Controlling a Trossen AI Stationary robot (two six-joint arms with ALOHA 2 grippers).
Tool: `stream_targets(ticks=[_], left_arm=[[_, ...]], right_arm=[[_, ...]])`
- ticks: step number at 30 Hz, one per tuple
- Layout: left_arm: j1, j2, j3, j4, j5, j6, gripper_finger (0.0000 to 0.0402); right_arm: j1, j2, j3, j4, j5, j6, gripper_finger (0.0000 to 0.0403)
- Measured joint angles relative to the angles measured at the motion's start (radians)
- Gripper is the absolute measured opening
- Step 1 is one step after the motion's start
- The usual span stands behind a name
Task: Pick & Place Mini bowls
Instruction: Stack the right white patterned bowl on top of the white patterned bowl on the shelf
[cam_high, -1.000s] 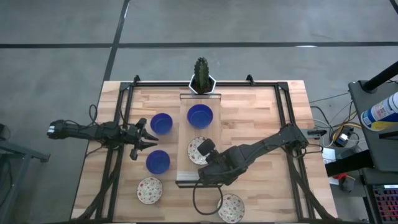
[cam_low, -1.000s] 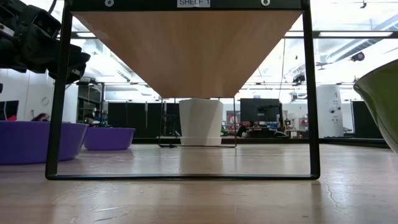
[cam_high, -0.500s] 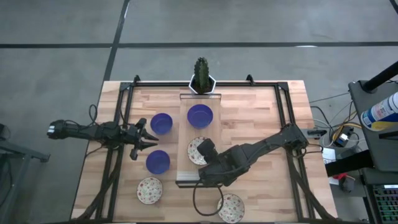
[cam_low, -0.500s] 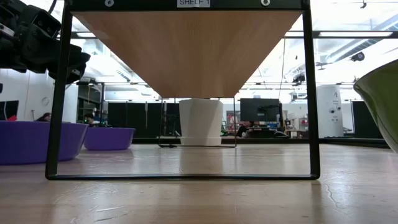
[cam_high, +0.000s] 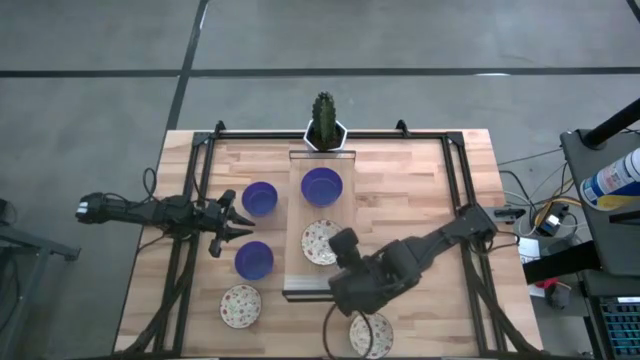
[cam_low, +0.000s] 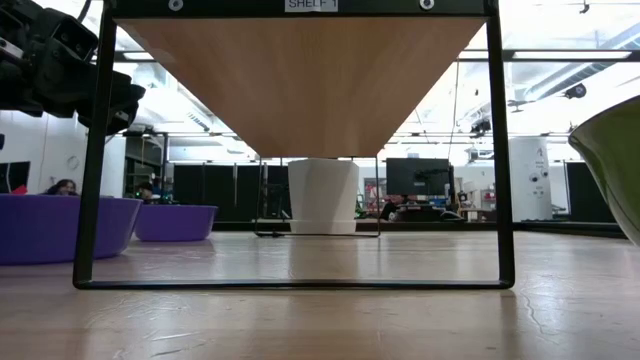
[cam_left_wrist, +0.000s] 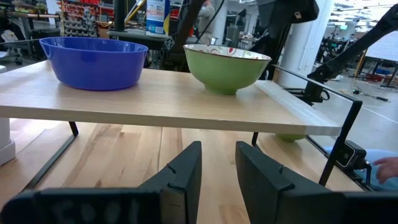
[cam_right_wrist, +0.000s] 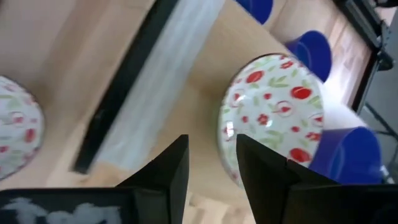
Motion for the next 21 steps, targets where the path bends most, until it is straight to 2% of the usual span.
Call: stream_targets(ticks=[7, 11, 16, 21], left_arm=[[0.000, 0.000, 0.000, 0.000, 0.000, 0.000, 0.0103], [0.000, 0.000, 0.000, 0.000, 0.000, 0.000, 0.0103], [0.000, 0.000, 0.000, 0.000, 0.000, 0.000, 0.0103], [0.000, 0.000, 0.000, 0.000, 0.000, 0.000, 0.0103]], right_arm=[[0.085, 0.002, -0.003, -0.011, -0.004, 0.170, 0.0136], [0.132, 0.002, -0.003, -0.067, -0.017, 0.387, 0.0137], [0.162, 0.002, -0.004, -0.083, -0.102, 0.677, 0.0138], [0.184, 0.002, -0.017, -0.082, -0.138, 0.849, 0.0138]])
